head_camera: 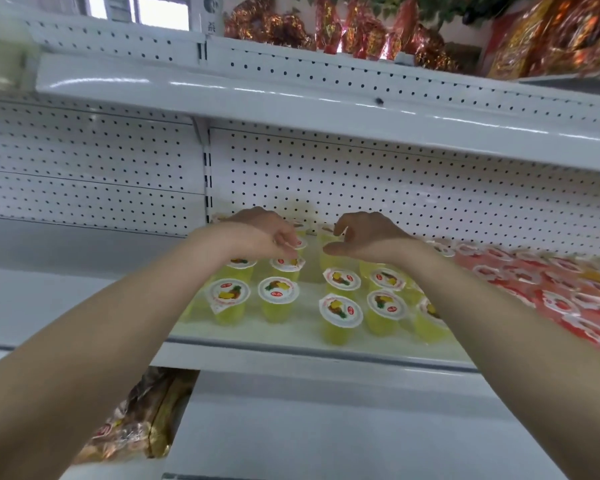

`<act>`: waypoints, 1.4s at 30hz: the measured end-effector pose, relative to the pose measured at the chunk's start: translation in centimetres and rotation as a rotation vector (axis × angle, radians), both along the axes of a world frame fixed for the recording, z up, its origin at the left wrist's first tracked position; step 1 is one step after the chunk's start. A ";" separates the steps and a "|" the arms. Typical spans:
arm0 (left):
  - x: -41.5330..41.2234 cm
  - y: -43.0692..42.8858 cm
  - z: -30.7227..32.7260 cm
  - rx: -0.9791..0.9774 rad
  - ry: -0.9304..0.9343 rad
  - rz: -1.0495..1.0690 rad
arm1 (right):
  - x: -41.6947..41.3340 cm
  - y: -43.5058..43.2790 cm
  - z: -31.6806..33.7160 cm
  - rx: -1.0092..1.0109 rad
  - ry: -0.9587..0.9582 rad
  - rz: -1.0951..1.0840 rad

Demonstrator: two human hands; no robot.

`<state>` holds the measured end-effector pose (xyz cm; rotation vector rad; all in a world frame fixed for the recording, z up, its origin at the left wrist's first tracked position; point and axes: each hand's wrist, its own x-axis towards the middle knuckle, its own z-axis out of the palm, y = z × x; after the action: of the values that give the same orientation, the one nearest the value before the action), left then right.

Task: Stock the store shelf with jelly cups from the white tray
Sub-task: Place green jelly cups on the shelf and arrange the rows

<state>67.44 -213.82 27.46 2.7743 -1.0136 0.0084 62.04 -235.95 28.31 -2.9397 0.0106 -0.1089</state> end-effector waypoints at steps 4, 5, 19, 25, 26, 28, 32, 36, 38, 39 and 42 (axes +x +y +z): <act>-1.5 0.2 -0.7 0.121 -0.059 -0.019 | -2.5 1.7 0.4 -0.175 0.215 0.002; -1.7 0.1 -0.9 0.122 -0.079 -0.012 | -2.7 2.0 0.0 -0.197 0.219 -0.006; -1.4 -0.5 -2.1 0.038 -0.051 0.020 | -2.0 3.0 -2.3 -0.123 0.065 -0.152; -2.6 0.3 -1.8 -0.051 -0.077 0.005 | -3.0 2.5 -2.4 -0.031 0.026 -0.140; -3.0 0.7 -1.8 -0.096 -0.089 -0.005 | -3.3 2.4 -2.4 -0.031 -0.003 -0.137; -4.0 1.6 -1.6 -0.184 -0.115 -0.033 | -4.3 2.3 -2.2 -0.018 -0.077 -0.116; -6.3 3.0 -1.5 -0.171 -0.144 -0.049 | -7.5 2.6 -1.2 0.083 -0.068 -0.002; -7.4 3.6 -2.2 -0.093 -0.120 -0.066 | -9.6 3.1 -1.4 0.080 0.139 0.049; -7.5 3.4 -2.7 -0.058 -0.148 -0.073 | -9.9 3.4 -1.8 0.019 0.171 0.069; -7.4 3.3 -2.9 -0.047 -0.153 -0.067 | -10.0 3.6 -2.1 -0.023 0.166 0.080; -7.2 3.2 -3.6 -0.031 -0.154 -0.051 | -9.8 4.1 -2.6 -0.077 0.103 0.081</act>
<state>60.19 -210.64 23.88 2.7536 -1.1108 0.2322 52.25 -231.84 25.75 -3.0142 -0.1000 0.0550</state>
